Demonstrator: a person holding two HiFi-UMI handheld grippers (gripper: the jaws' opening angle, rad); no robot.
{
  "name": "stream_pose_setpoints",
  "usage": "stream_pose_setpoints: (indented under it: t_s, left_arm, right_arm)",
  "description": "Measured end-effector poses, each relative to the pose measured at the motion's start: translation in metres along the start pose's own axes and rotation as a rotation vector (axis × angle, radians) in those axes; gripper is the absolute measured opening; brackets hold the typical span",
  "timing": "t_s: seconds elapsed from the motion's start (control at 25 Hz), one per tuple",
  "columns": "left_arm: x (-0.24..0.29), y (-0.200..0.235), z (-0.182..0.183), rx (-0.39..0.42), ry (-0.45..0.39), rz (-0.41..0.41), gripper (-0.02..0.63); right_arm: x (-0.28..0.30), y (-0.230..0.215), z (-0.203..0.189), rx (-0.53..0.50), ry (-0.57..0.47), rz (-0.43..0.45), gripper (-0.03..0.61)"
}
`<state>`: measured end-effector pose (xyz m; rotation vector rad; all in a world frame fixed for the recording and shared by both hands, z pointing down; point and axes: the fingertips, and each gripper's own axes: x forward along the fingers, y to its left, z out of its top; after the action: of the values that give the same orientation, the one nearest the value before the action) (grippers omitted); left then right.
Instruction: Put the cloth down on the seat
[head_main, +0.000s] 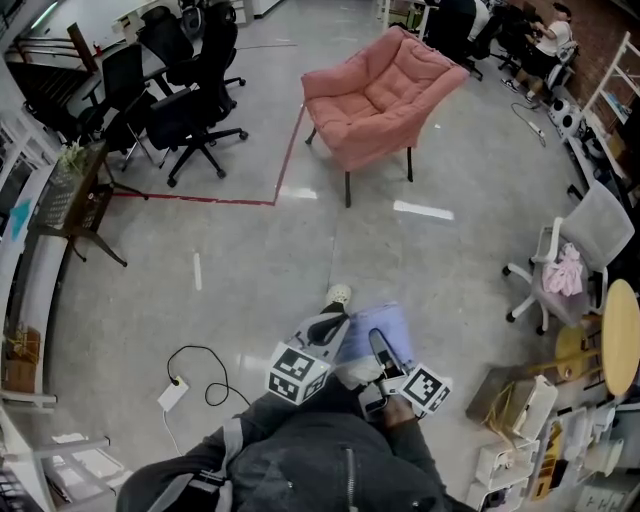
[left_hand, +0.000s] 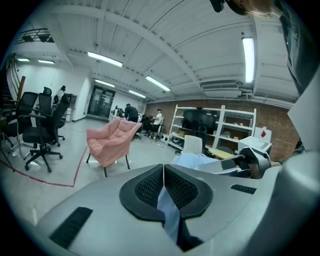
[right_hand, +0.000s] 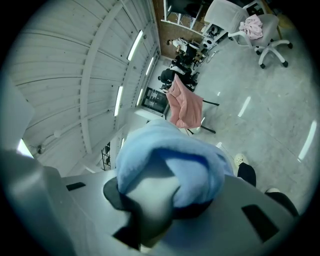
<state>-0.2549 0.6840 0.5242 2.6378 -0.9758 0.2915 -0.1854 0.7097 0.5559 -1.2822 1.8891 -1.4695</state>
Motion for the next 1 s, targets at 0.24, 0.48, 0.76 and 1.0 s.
stream_pose_setpoints:
  t_s: [0.24, 0.48, 0.76, 1.0]
  left_arm:
    - [0.031, 0.010, 0.011, 0.009, 0.006, -0.030, 0.014]
    - [0.068, 0.039, 0.027, 0.001, 0.010, -0.032, 0.014]
    - [0.117, 0.076, 0.058, 0.020, 0.009, -0.031, 0.014]
    - [0.156, 0.108, 0.092, 0.033, 0.003, -0.031, 0.014]
  right_arm:
    - [0.018, -0.013, 0.023, -0.012, -0.001, -0.039, 0.129]
    - [0.053, -0.024, 0.055, -0.068, 0.007, -0.083, 0.129]
    - [0.105, -0.020, 0.103, -0.083, 0.009, -0.073, 0.129]
    - [0.151, -0.004, 0.149, -0.255, -0.009, -0.097, 0.127]
